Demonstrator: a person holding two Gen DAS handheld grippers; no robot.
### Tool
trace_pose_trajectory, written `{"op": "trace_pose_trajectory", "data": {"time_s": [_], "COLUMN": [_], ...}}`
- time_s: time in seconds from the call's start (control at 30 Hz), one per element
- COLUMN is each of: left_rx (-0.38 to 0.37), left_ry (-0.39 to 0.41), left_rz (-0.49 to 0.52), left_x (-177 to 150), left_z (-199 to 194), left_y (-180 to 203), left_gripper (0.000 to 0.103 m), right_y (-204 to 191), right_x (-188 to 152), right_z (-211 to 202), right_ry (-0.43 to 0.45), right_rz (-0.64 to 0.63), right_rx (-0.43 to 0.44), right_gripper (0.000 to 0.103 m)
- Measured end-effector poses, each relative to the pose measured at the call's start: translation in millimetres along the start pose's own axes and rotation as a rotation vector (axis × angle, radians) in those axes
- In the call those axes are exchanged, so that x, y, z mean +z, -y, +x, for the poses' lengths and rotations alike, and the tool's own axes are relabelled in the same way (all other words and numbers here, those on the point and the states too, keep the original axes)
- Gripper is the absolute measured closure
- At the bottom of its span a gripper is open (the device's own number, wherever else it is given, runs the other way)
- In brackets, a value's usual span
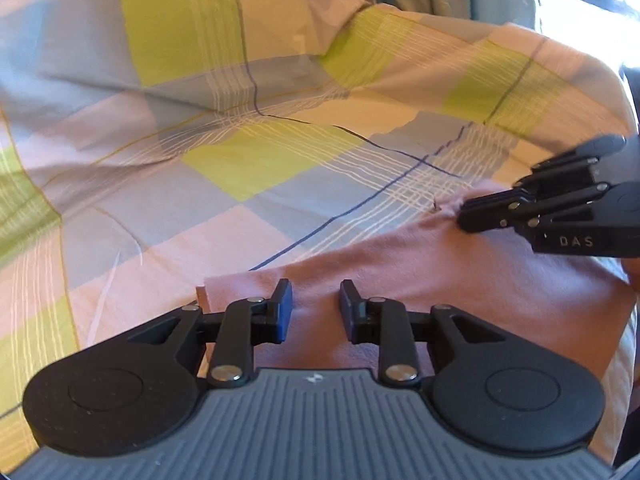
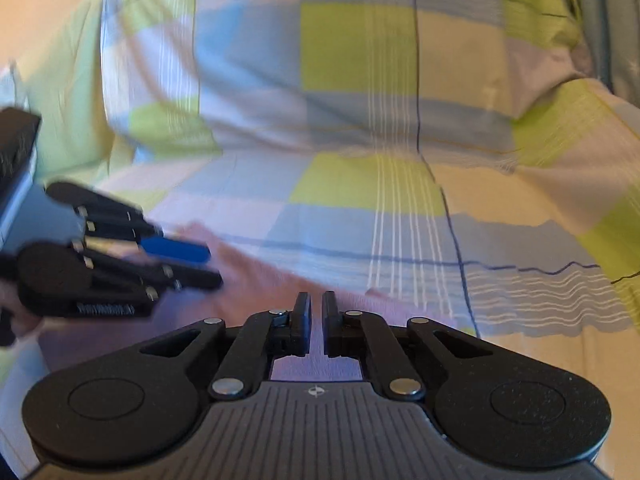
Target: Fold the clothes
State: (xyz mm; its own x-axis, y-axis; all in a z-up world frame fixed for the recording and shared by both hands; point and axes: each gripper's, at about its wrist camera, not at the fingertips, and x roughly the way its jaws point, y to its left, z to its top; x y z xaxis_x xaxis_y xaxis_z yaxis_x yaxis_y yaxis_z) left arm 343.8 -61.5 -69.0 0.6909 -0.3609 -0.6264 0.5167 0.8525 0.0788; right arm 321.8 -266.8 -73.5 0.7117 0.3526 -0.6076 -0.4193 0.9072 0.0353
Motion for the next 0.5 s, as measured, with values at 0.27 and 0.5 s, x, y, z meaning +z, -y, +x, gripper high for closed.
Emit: {"op": "trace_pose_trajectory", "data": {"time_s": [0.27, 0.5], "left_rx": [0.037, -0.07], "left_ry": [0.061, 0.031], "left_rz": [0.018, 0.135], "left_x": [7.9, 19.7], "left_z": [-14.8, 7.3], "left_y": [8.4, 42.1], "left_gripper": [0.084, 0.082], "right_y": [41.0, -4.8], "right_x": [-7.9, 10.5], "right_z": [-16.7, -0.6], "right_ry": [0.089, 0.03], "right_rz": [0.142, 0.004], "right_rx": [-0.16, 0.053], "right_gripper": [0.095, 0.096]}}
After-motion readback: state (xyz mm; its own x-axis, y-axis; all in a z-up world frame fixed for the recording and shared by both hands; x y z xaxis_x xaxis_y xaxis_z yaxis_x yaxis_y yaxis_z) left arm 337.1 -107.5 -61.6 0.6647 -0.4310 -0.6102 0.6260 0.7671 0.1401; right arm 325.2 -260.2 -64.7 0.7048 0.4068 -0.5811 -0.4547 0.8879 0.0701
